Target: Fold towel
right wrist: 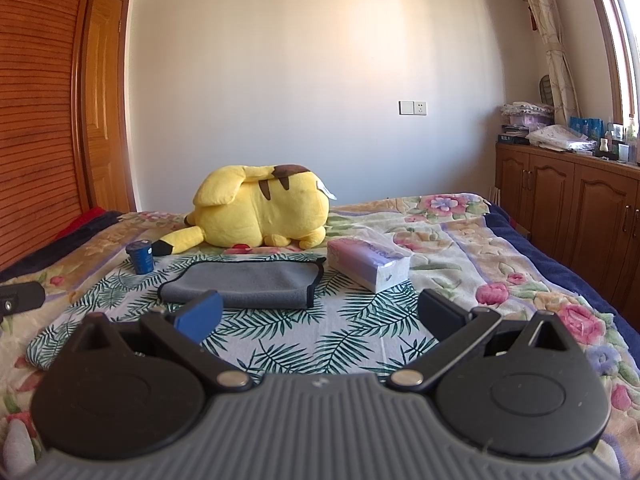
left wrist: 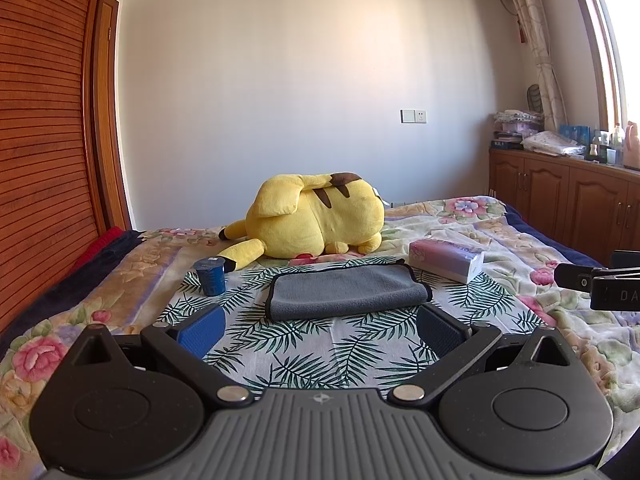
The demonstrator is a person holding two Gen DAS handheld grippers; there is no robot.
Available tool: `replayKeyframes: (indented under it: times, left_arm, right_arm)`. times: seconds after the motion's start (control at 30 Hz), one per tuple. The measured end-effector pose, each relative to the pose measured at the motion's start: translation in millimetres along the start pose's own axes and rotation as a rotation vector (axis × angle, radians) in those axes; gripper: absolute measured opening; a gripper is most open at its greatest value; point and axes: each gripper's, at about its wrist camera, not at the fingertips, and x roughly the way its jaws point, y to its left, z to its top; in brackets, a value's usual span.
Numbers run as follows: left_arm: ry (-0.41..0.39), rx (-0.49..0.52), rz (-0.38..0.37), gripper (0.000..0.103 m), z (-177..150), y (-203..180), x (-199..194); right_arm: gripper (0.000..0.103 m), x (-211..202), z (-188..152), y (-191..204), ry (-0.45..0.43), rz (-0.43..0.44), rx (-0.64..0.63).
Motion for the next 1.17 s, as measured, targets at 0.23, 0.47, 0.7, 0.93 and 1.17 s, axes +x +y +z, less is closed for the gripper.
replayKeyframes:
  times: [0.23,0.47,0.7,0.93,1.17]
  left_arm:
    - [0.0,0.0,-0.001,0.087,0.0,-0.2,-0.2]
    - [0.0,0.0,0.0,0.087,-0.6,-0.6,0.1]
    - [0.001,0.002,0.0,0.087,-2.4,0.7,0.9]
    - [0.002,0.003,0.002,0.087,-5.5,1.7,1.2]
    - [0.003,0.005,0.001,0.087,-6.8,1.8,1.0]
  right_arm:
    - [0.103,-0.1,-0.3,0.1,0.0,0.0,0.0]
    - [0.103,0.0,0.0,0.0,0.0,0.0,0.001]
    - [0.103,-0.1,-0.3,0.1,0.0,0.0,0.001]
    - [0.103,0.0,-0.1,0.5,-0.001,0.0,0.001]
    - [0.103,0.1,-0.2,0.6,0.0,0.0,0.001]
